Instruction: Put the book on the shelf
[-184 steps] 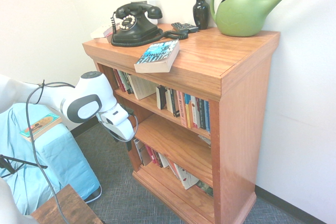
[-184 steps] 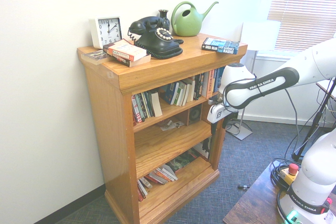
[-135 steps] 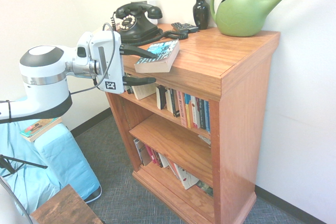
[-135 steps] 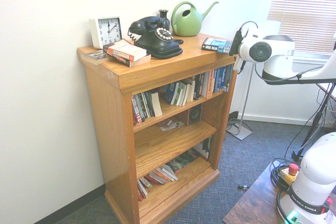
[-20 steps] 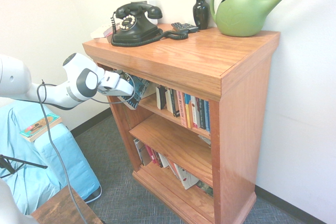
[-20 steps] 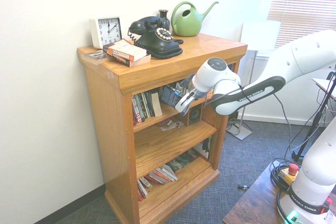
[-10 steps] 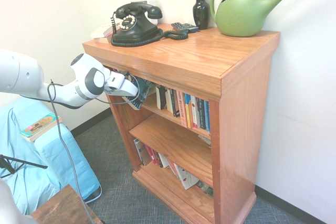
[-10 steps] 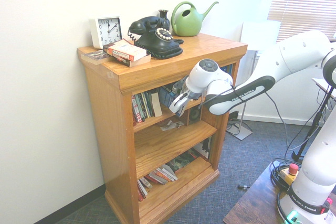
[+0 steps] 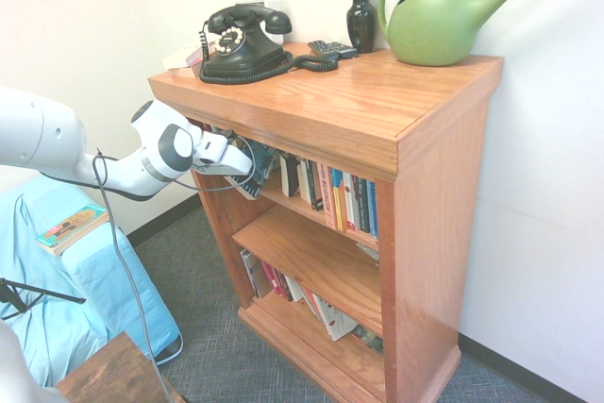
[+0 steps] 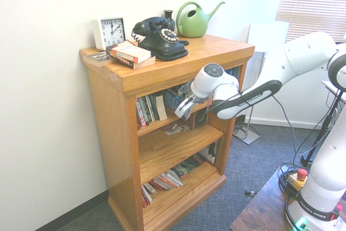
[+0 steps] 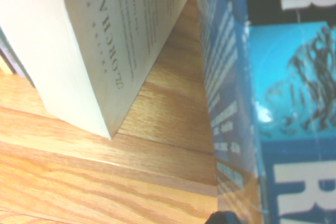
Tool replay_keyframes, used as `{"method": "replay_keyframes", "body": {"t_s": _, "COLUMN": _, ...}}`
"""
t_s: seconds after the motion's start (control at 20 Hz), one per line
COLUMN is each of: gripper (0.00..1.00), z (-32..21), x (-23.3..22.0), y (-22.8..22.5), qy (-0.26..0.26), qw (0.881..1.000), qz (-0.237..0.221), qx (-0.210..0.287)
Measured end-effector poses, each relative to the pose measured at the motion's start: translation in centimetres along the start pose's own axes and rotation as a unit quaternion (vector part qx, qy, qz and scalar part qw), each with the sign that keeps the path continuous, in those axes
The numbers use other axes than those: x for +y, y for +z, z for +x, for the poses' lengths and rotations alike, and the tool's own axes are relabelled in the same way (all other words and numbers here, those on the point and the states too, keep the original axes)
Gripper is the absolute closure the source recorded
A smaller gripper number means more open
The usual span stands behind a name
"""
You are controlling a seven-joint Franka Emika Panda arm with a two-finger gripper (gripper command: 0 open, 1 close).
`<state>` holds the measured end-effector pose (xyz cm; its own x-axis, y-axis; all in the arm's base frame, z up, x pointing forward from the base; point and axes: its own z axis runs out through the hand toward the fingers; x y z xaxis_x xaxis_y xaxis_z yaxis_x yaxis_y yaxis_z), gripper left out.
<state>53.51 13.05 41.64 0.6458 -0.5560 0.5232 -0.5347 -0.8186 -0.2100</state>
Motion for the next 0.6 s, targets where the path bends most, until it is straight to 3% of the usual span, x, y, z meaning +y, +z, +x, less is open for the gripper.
{"method": "replay_keyframes", "body": {"t_s": 0.6, "gripper": 0.0, "z": -1.2, "x": -1.8, "y": -0.4, "qy": -0.006, "qw": 1.0, "qz": 0.016, "qx": -0.001}}
